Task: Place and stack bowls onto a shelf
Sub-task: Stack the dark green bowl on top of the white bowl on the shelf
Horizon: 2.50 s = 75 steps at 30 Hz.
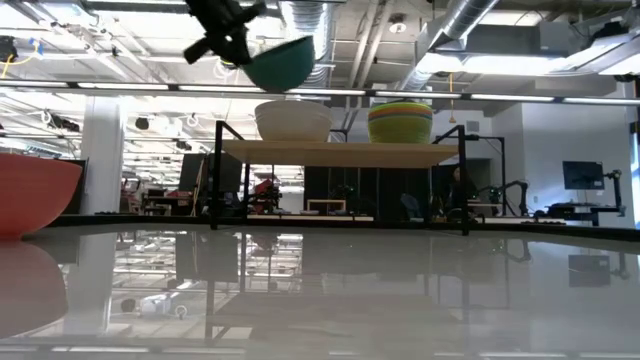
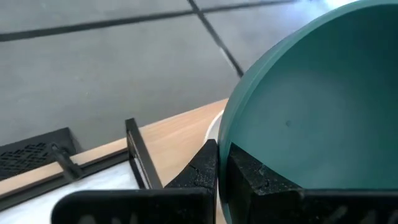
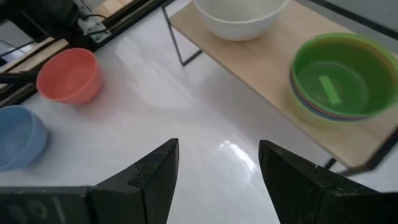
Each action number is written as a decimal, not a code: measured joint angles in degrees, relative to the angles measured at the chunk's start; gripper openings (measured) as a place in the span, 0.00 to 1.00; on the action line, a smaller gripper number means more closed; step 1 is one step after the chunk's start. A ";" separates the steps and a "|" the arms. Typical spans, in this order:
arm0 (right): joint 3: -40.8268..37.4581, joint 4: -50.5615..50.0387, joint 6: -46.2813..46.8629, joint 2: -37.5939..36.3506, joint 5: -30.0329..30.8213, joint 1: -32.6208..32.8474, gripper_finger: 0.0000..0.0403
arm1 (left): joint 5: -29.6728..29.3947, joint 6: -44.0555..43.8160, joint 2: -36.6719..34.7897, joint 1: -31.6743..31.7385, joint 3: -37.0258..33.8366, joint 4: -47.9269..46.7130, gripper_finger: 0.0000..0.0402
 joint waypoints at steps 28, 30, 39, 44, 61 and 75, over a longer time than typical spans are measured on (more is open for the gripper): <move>-0.02 -8.88 15.93 -0.07 7.40 10.47 0.62 | 4.46 12.29 18.85 -1.22 18.21 -17.11 0.20; -0.02 -8.82 16.31 -0.07 7.40 10.55 0.62 | 4.56 12.14 18.87 -1.20 18.21 -17.87 0.26; -0.02 -8.46 15.26 0.01 7.67 9.59 0.62 | 1.20 14.65 9.17 -5.12 17.74 -16.42 0.41; -0.09 -4.38 10.18 1.45 5.52 6.53 0.62 | -7.54 12.83 0.02 -12.82 11.59 -17.54 0.41; -0.04 15.77 -4.88 3.22 -2.76 2.16 0.62 | -20.64 5.85 -16.46 -22.80 -13.33 8.14 0.42; -0.04 7.92 9.51 3.04 6.31 12.65 0.62 | 1.47 16.17 -1.72 -3.33 -13.33 27.68 0.33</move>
